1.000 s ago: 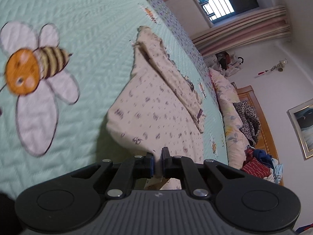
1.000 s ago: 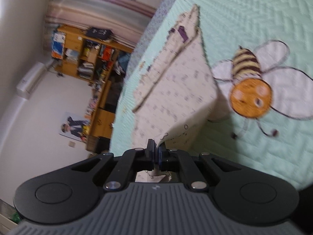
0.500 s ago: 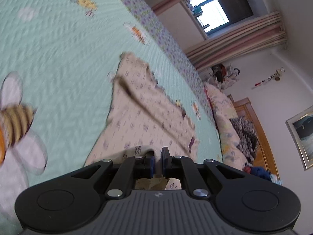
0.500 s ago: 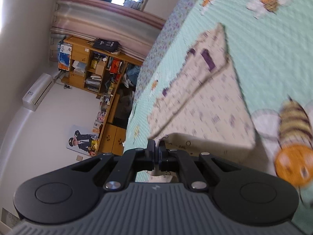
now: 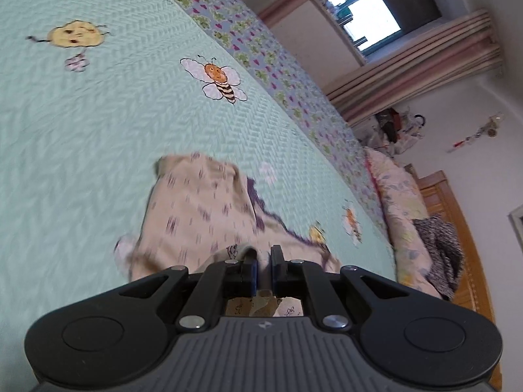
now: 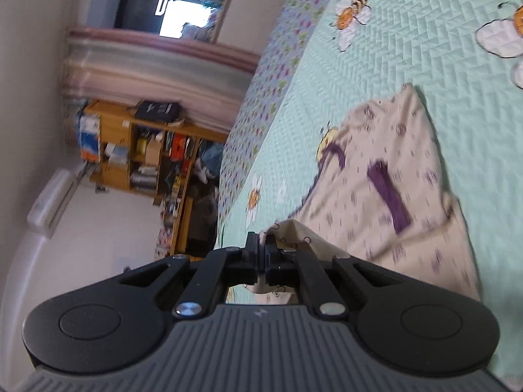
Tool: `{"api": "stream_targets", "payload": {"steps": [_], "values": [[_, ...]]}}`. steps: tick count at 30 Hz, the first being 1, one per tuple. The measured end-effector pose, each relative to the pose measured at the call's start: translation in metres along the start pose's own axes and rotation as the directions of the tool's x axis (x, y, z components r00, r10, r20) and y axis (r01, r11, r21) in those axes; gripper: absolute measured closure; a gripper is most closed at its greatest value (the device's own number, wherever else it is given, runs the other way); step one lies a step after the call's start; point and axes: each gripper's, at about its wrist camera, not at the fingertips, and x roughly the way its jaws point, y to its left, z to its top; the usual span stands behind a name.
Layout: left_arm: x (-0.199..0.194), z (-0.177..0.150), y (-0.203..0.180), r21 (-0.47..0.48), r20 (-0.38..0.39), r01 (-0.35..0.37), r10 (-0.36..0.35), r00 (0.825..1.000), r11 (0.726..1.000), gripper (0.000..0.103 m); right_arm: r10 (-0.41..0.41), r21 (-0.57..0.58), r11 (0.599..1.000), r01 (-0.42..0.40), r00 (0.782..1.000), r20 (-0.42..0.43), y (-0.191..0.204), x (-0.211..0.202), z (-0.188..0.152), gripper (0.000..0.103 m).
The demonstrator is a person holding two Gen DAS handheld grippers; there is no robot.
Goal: Fold clothes
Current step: 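Lift the hem with both grippers and fold it toward the collar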
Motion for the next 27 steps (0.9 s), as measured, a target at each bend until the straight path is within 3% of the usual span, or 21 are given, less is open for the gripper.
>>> {"api": "stream_targets", "payload": {"steps": [8,12,14,19,20,22,25,27], "values": [[0.093,0.05,0.025,-0.05,-0.05,-0.094,0.091,0.995,0.994,0.095,-0.073,0.123,0.99,0.068,0.997,0.035,-0.042,0.067,0.051,0.098],[0.117,0.067,0.037,-0.072,-0.062,-0.113,0.108,0.992,0.991,0.094,-0.104,0.174,0.98,0.095,0.994,0.044,-0.064,0.087,0.068,0.098],[0.122,0.078,0.041,-0.079,-0.06,-0.137,0.132,0.989,0.987,0.085,-0.12,0.225,0.969,0.103,0.991,0.063,-0.074,0.09,0.074,0.096],[0.125,0.105,0.051,-0.094,-0.025,-0.185,0.183,0.983,0.978,0.08,-0.111,0.317,0.946,0.072,0.988,0.108,-0.095,0.087,0.094,0.088],[0.12,0.108,0.053,-0.095,-0.006,-0.178,0.179,0.984,0.979,0.077,-0.086,0.305,0.952,0.041,0.987,0.136,-0.094,0.082,0.096,0.086],[0.107,0.108,0.056,-0.102,0.019,-0.151,0.154,0.988,0.983,0.077,-0.037,0.283,0.959,-0.016,0.983,0.178,-0.093,0.072,0.1,0.067],[0.089,0.087,0.053,-0.062,0.022,-0.097,0.098,0.995,0.993,0.071,0.014,0.197,0.98,-0.04,0.991,0.136,-0.079,0.063,0.089,0.066],[0.077,0.071,0.051,-0.031,0.02,-0.06,0.061,0.998,0.998,0.069,-0.003,0.063,0.998,-0.002,0.997,0.079,-0.063,0.06,0.073,0.066]]}}
